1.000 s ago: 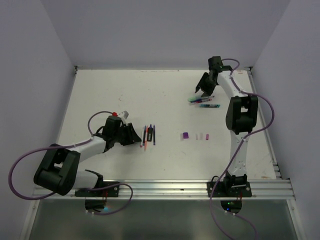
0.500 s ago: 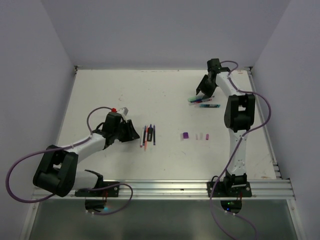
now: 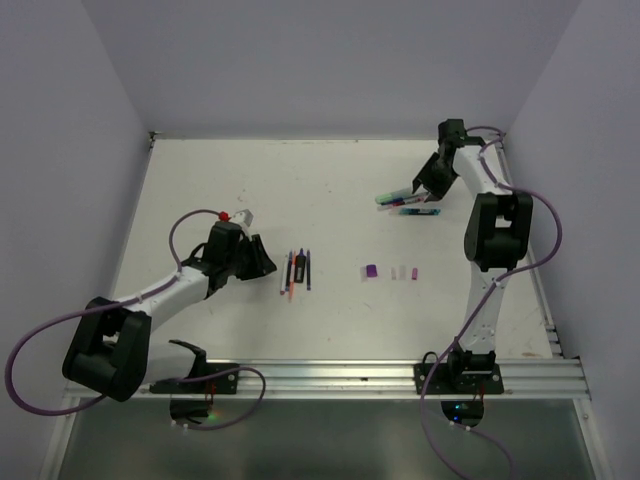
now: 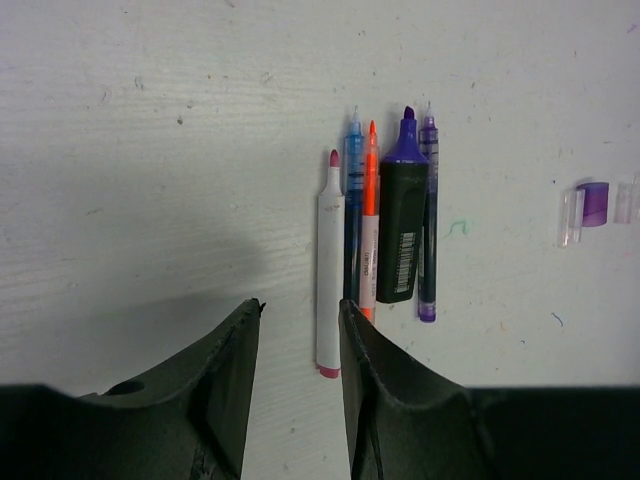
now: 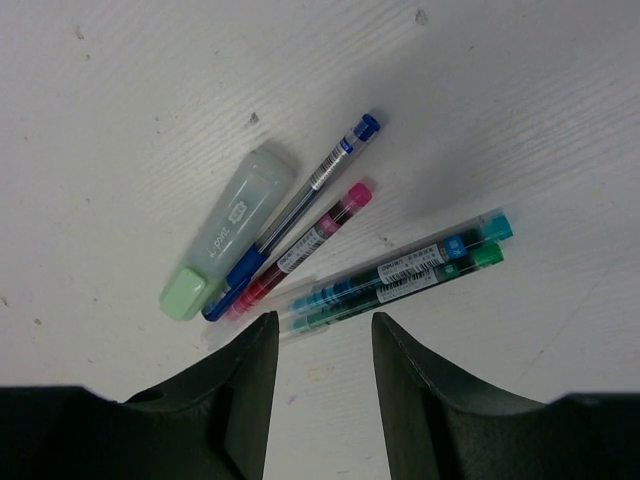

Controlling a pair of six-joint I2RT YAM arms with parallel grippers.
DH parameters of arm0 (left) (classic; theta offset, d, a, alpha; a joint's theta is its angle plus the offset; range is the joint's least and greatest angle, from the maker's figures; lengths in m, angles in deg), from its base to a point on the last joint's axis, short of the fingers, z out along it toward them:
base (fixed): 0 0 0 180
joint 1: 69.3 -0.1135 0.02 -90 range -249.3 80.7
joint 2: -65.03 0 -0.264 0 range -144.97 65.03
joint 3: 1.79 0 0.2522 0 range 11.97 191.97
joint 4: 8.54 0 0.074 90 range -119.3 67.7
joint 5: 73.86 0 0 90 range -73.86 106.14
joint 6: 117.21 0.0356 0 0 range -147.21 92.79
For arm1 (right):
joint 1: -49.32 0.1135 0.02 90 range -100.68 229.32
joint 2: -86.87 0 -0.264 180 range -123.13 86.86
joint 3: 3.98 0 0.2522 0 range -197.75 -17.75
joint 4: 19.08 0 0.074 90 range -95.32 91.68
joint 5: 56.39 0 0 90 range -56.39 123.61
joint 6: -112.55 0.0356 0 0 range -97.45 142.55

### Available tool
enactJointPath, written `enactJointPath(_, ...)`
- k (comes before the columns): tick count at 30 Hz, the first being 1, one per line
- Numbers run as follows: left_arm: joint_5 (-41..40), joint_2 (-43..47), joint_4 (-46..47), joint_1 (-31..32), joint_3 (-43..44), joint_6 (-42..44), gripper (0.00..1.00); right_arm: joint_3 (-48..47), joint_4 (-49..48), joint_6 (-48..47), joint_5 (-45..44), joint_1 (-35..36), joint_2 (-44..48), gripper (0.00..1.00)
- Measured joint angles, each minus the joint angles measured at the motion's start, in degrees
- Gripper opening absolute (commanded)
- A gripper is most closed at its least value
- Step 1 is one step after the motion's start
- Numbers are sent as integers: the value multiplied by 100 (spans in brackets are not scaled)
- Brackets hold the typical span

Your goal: Open the pen caps

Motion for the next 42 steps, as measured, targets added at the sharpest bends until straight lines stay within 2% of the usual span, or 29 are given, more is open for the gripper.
enactJointPath(12,-15,-24,-13,0,26,81,40,173,404,208,-234,46,22,46)
enactJointPath(42,-13,-195,-11,0,28,76,40,363,446,214,-531,44,-83,46)
